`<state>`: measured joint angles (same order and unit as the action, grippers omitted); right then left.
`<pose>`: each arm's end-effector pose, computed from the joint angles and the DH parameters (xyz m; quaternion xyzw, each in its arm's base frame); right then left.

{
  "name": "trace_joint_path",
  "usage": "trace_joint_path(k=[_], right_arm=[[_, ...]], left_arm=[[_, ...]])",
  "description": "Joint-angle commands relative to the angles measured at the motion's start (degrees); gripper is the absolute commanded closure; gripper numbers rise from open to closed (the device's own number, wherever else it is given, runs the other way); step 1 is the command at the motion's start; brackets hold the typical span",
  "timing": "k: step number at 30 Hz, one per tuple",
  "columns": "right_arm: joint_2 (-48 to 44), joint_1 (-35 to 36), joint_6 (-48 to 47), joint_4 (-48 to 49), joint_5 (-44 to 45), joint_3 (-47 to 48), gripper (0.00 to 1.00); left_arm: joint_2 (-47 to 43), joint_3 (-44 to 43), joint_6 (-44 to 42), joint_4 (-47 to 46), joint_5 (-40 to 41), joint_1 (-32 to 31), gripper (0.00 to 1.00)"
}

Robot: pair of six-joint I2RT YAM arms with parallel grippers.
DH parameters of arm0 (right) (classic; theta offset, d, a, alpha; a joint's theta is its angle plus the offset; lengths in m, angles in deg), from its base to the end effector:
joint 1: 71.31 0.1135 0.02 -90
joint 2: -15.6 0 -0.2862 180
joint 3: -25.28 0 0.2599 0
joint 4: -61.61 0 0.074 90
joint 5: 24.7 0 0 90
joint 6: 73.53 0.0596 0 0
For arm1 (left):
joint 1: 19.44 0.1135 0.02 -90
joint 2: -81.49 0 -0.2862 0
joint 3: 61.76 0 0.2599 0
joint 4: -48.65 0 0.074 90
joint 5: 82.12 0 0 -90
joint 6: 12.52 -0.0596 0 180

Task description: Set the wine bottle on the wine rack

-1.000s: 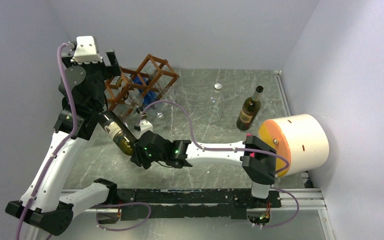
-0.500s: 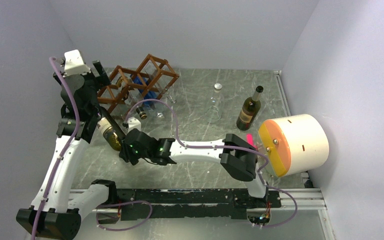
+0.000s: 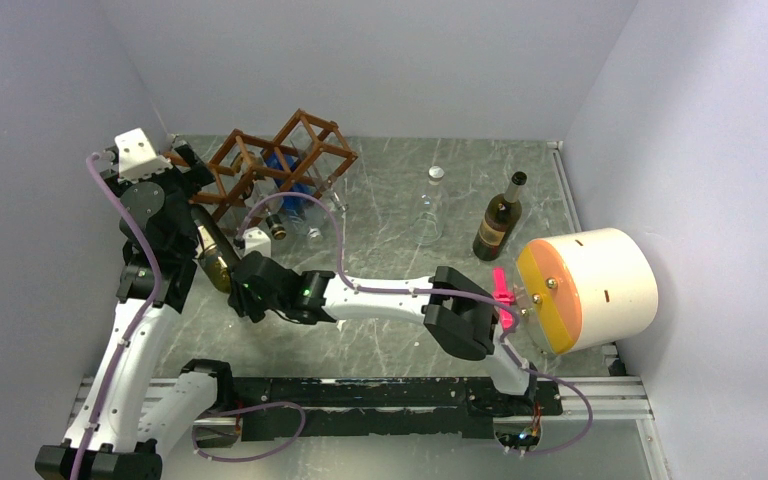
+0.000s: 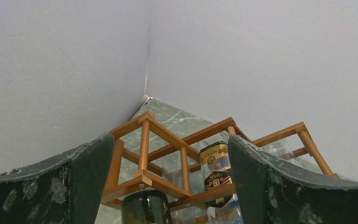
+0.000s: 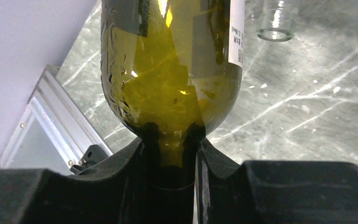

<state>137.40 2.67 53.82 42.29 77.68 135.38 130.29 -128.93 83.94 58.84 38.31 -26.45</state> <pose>0.1609 0.5142 0.2359 -0.2215 0.8382 0.3512 0.3535 0.2044 0.0053 0.4286 -0.1953 0.6329 0.0852 0.7444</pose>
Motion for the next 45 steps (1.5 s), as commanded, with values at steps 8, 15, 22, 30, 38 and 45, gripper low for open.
trace_joint_path(k=[8,15,22,30,38,45], right_arm=[[0.68,-3.03,1.49,10.92,2.46,4.17,1.0],[5.58,-4.56,5.22,13.43,0.86,9.76,1.0],[8.16,-5.51,10.04,15.28,1.3,12.88,0.97],[13.53,-7.51,17.28,15.39,-1.11,19.73,0.89],[20.37,-8.3,18.23,14.21,-1.82,30.17,0.77],[22.87,-9.24,16.88,18.24,-2.16,30.62,0.69]], left_arm=[[1.04,0.01,1.02,-2.44,-1.64,1.51,0.05],[1.64,-12.21,0.68,8.23,-4.25,1.47,0.05],[3.03,-26.92,-0.66,25.25,-8.18,1.47,0.05],[1.21,-28.23,-3.25,27.58,-7.57,1.47,0.05],[1.08,-28.71,-3.37,28.91,-8.6,1.47,0.05],[1.35,-29.41,-3.11,29.69,-8.88,1.47,0.05]])
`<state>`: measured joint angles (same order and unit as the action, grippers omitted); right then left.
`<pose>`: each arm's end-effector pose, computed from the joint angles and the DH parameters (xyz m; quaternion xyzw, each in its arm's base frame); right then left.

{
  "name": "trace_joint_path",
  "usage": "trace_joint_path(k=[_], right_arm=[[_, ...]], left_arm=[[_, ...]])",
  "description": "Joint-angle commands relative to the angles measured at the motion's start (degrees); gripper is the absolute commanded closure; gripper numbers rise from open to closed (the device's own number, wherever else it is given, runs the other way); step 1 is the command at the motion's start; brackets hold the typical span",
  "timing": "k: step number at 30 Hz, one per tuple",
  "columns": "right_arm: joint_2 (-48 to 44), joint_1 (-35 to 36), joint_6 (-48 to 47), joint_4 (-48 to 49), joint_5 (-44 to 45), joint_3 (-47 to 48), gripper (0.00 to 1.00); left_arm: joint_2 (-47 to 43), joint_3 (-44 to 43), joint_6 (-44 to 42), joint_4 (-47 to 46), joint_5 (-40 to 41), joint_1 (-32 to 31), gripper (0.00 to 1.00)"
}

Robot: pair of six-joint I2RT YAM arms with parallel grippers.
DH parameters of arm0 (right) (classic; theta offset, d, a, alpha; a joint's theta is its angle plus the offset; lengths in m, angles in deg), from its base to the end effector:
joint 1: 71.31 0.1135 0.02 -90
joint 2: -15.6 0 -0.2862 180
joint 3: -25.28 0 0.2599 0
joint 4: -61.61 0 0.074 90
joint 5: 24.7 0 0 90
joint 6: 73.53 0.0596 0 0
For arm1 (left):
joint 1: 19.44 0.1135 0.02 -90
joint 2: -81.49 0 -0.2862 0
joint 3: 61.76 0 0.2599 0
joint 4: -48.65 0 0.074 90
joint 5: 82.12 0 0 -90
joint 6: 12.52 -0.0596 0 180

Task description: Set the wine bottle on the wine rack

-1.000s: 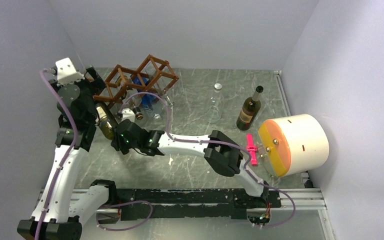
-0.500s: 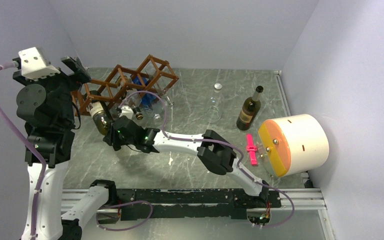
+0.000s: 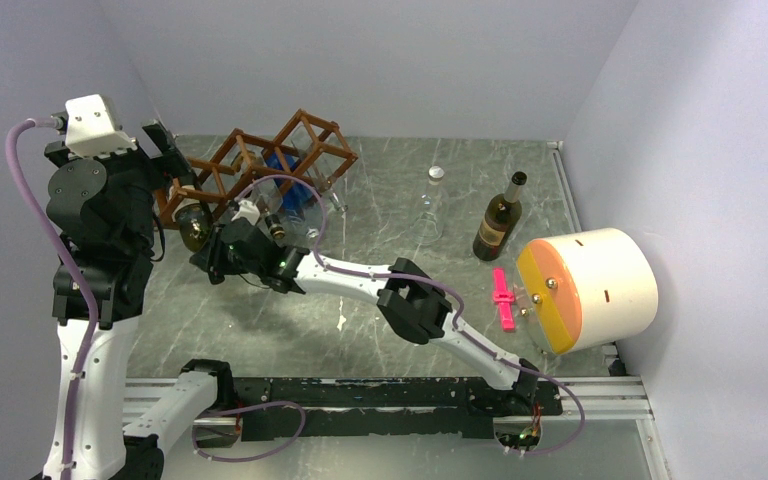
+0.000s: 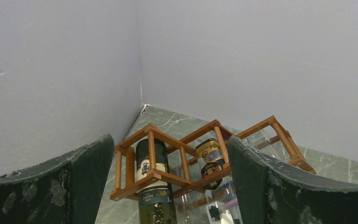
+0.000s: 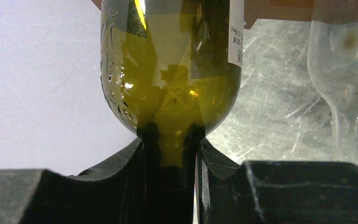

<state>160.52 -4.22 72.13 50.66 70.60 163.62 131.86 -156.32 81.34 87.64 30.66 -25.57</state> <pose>0.2540 0.5870 0.2080 -0.0530 0.8045 0.5004 0.3156 0.1538 0.0067 0.5268 -0.1327 0.6638 0.0696 0.7328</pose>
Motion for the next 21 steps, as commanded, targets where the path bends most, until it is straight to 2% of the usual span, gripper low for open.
trace_joint_path(k=[1,16,21], right_arm=[[-0.25,-2.3,-2.17,11.38,5.44,1.67,0.65],[3.03,-2.32,-4.17,14.91,9.12,3.89,0.42],[0.02,-2.15,-5.26,16.98,8.71,-0.54,0.37]], left_arm=[[-0.19,-1.95,-0.59,0.89,-1.33,0.59,0.05],[-0.48,-1.65,-1.4,2.18,-1.16,0.6,0.05],[-0.53,-1.97,-1.39,2.43,-1.14,0.6,0.05]])
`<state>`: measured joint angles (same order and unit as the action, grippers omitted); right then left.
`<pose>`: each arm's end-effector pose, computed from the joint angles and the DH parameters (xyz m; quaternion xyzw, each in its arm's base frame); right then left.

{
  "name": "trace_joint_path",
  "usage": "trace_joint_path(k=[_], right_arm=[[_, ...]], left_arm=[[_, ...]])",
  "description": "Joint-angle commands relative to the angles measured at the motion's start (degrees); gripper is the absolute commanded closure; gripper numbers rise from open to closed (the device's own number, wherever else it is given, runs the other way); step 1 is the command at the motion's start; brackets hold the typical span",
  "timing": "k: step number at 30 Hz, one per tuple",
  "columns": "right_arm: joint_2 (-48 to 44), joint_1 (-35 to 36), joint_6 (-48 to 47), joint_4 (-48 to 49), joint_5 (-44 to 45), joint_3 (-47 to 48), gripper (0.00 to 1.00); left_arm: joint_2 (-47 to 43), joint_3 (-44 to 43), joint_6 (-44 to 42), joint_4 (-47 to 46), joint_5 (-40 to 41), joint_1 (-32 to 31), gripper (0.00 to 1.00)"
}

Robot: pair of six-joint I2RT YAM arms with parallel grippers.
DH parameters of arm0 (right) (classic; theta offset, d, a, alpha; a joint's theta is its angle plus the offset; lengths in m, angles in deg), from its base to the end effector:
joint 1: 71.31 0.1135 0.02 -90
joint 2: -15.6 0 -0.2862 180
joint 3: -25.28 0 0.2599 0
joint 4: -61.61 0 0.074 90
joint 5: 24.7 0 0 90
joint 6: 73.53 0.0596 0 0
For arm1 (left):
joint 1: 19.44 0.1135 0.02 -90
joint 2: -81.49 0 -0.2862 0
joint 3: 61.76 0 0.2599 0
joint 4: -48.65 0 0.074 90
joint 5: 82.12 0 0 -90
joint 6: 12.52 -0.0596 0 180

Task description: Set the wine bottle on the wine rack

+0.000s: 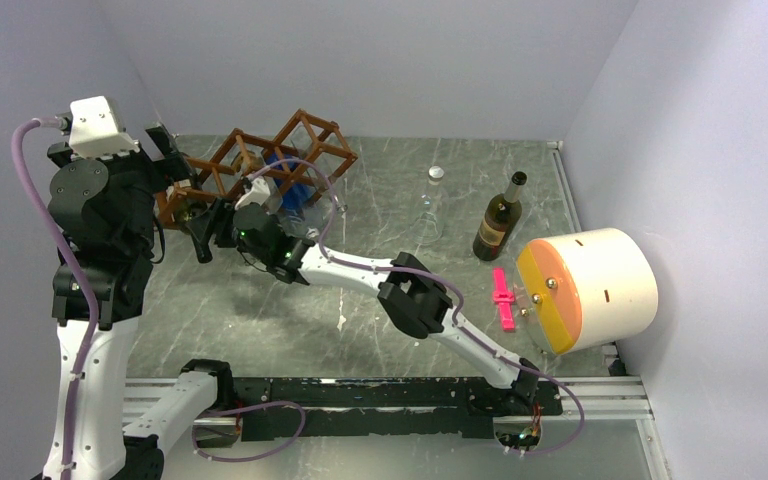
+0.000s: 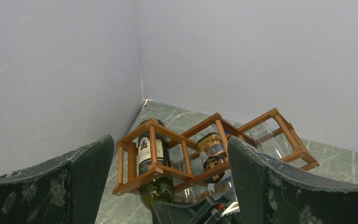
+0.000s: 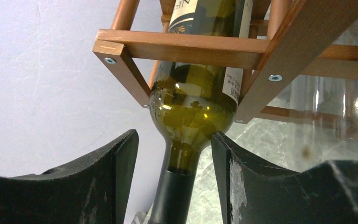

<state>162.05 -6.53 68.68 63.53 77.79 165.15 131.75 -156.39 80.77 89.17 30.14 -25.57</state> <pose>0.2880 0.5812 0.2312 -0.0067 0.7346 0.5326 0.4203 0.1532 0.0063 0.5240 -0.1244 0.6734 0.0725 0.7251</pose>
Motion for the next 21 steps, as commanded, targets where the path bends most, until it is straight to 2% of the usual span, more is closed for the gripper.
trace_joint_path(k=[1,6,13,16,21], right_arm=[[-2.29,0.19,-2.25,4.32,1.35,-2.79,0.37],[-7.89,0.18,-4.65,6.71,0.46,-9.29,0.35],[-16.18,0.06,-11.56,3.92,-3.21,-13.19,0.34],[-21.32,-0.29,-13.9,5.34,-4.05,-19.0,0.34],[-33.0,-1.92,-19.35,2.28,-3.53,-31.42,0.35]], left_arm=[[-0.42,-1.99,-0.78,0.74,-0.78,0.64,0.05],[-0.36,-3.18,-0.03,0.79,-2.66,0.59,0.05],[-0.06,-5.54,1.31,2.25,-7.09,0.59,0.05],[-0.11,-6.19,1.71,3.19,-9.61,0.59,0.05],[0.23,-7.47,2.17,6.27,-15.77,0.59,0.05]])
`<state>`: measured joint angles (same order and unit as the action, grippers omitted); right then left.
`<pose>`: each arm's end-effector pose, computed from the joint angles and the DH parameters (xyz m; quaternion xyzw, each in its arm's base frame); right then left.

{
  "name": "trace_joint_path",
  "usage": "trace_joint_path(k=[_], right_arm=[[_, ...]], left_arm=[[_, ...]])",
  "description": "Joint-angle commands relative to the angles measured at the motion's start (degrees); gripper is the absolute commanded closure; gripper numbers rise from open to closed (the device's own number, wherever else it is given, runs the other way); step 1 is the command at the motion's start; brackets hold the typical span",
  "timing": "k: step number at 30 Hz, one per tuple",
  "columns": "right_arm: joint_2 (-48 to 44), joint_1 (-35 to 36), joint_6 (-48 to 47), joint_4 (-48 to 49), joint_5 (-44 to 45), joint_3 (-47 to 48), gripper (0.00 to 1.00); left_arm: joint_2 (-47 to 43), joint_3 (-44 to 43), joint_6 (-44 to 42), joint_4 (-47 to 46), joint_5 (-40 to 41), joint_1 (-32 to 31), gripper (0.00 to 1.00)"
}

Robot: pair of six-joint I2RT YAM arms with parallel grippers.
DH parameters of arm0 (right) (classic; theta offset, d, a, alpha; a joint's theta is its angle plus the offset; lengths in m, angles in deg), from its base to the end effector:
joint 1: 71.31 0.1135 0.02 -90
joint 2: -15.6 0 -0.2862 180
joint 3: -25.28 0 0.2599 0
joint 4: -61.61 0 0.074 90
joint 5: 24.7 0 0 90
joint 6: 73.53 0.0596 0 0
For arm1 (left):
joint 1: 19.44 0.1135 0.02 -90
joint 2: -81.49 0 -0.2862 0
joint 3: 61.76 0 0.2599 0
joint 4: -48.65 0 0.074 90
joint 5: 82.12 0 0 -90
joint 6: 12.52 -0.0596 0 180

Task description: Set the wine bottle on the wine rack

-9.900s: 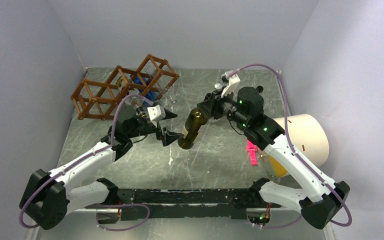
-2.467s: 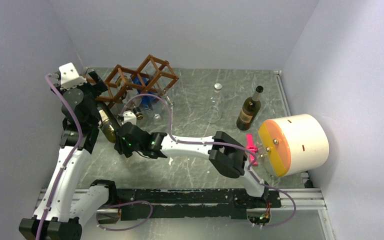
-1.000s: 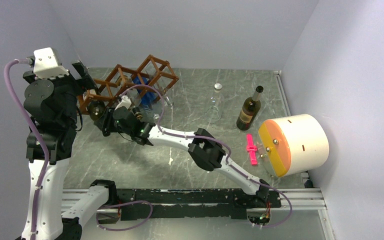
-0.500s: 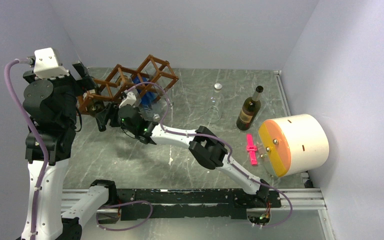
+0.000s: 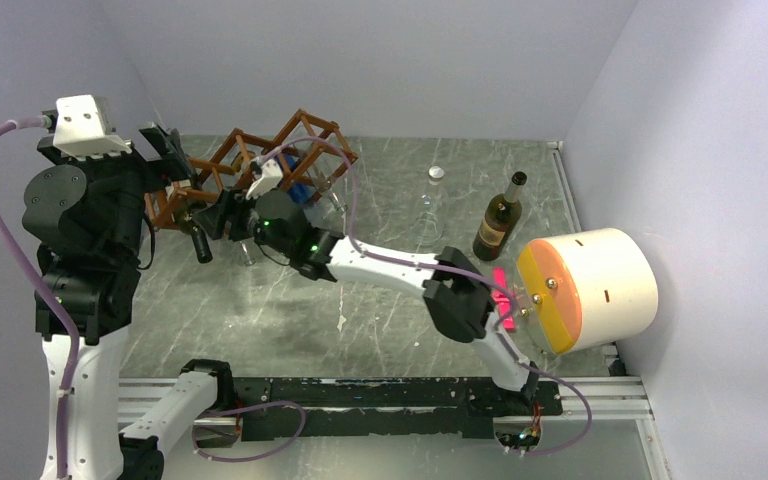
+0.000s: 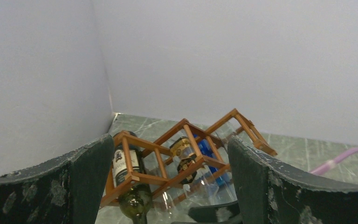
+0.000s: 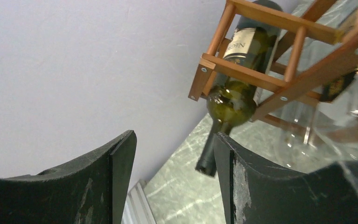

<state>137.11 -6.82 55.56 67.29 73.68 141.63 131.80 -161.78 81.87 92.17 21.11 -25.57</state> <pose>0.2496 0.5029 0.3353 -0.1037 0.6962 0.5248 0.4786 0.1372 -0.0010 0.5462 -0.0757 0.6647 0.0088 0.7432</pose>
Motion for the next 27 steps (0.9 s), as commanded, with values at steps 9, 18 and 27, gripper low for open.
trace_joint_path(k=[9,18,27], right_arm=[[-26.09,-8.14,-13.85,-26.71,5.22,-13.64,0.35],[-43.23,-13.48,-22.1,-39.06,23.91,-21.21,0.31],[-46.03,-24.63,-26.26,-42.02,34.81,-25.67,0.23]], left_arm=[[-4.33,9.42,2.39,0.1,-18.12,0.59,0.05],[-8.31,20.46,6.41,-7.59,-28.3,0.6,0.05],[-10.07,26.72,9.89,-16.15,-27.41,0.59,0.05]])
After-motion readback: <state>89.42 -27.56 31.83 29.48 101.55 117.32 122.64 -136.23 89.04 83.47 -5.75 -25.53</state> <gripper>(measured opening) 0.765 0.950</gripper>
